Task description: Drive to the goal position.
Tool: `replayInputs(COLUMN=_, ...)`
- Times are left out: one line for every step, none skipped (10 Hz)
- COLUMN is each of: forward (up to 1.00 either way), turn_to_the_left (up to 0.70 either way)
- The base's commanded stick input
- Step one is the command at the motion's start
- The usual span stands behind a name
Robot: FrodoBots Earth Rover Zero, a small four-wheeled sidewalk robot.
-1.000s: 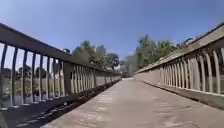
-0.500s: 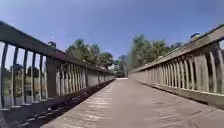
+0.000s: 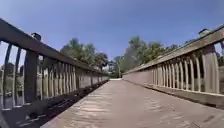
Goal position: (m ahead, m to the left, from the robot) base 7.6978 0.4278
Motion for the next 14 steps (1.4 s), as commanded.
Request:
replayInputs(forward=0.70, turn_to_the_left=0.00)
replayInputs(forward=0.70, turn_to_the_left=0.00)
replayInputs(forward=0.70, turn_to_the_left=0.00)
replayInputs(forward=0.70, turn_to_the_left=0.00)
replayInputs(forward=0.70, turn_to_the_left=0.00)
replayInputs(forward=0.70, turn_to_the_left=0.00)
replayInputs(forward=0.70, turn_to_the_left=0.00)
replayInputs(forward=0.70, turn_to_the_left=0.00)
replayInputs(forward=0.70, turn_to_the_left=0.00)
replayInputs(forward=0.70, turn_to_the_left=0.00)
replayInputs(forward=0.70, turn_to_the_left=0.00)
replayInputs(forward=0.70, turn_to_the_left=0.00)
replayInputs(forward=0.70, turn_to_the_left=0.00)
replayInputs(forward=0.70, turn_to_the_left=0.00)
